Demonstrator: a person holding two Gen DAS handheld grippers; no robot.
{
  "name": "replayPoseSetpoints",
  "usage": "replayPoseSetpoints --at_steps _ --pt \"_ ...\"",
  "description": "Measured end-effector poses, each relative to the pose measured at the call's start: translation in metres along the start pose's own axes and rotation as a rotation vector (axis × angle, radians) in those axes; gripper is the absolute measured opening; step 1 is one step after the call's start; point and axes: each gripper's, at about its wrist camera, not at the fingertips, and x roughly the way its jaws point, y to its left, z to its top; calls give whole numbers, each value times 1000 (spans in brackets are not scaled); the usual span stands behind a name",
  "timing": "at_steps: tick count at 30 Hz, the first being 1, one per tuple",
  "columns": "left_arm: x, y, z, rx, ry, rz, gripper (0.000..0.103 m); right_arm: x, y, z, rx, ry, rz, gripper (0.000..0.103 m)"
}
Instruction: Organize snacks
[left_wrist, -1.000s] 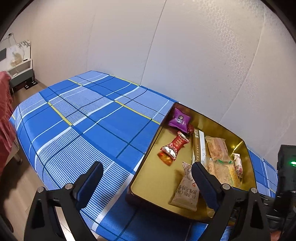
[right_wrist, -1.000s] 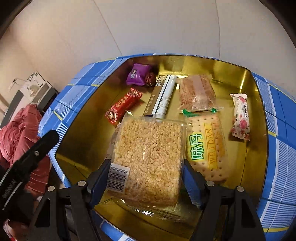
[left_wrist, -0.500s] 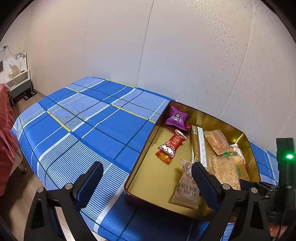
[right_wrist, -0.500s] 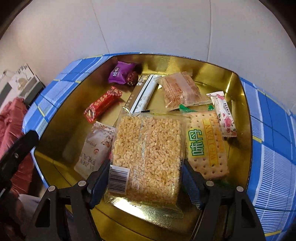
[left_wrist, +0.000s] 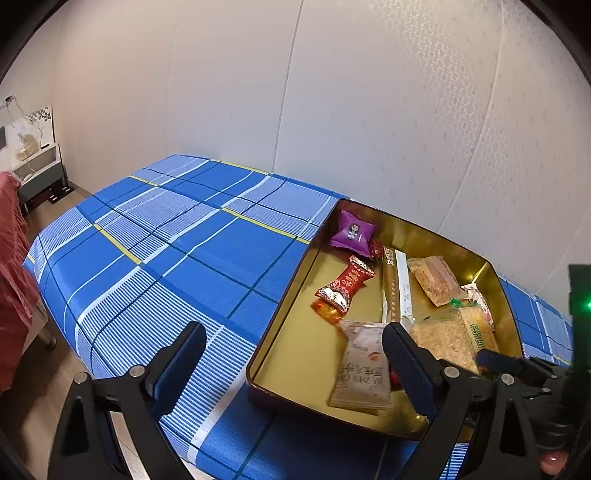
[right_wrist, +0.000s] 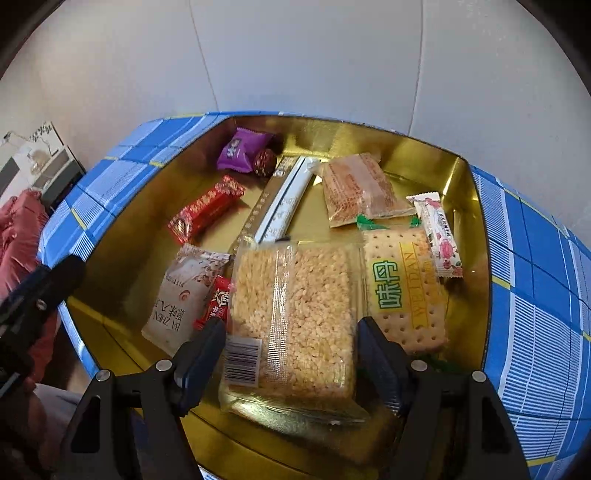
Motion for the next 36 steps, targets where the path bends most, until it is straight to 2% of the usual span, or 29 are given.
replayPoseSetpoints --at_steps 7,9,10,15,19,20,23,27,30,32,36 --pt "0 1 0 -3 -2 -2 97 -19 -2 0 20 -46 26 75" --pt "-1 1 1 -1 -5 -1 97 -22 -2 -2 24 -56 42 59" --pt "-1 1 1 2 -6 -4 97 -22 -1 -2 20 -48 52 56" --pt "-11 -3 0 30 -48 -27 103 -22 1 -13 38 -46 73 55" --pt "-18 -6 -1 46 -49 -40 103 -37 -8 -28 150 -90 72 59" --pt "-20 -7 -2 49 -53 -32 103 -44 -11 -34 179 -110 68 63" --pt "-28 -8 -7 63 -61 -14 103 -68 -19 -56 230 -181 0 67" --pt "-40 -7 -19 56 -82 -43 103 -92 -22 -81 244 -231 -76 69" --pt "-53 -8 -27 68 -137 8 103 -108 -21 -95 236 -287 -141 79" --pt "-58 -9 -29 82 -151 29 103 -116 -18 -101 237 -319 -186 79" --pt "-66 -2 -33 74 -130 29 103 -122 -15 -106 236 -315 -186 79"
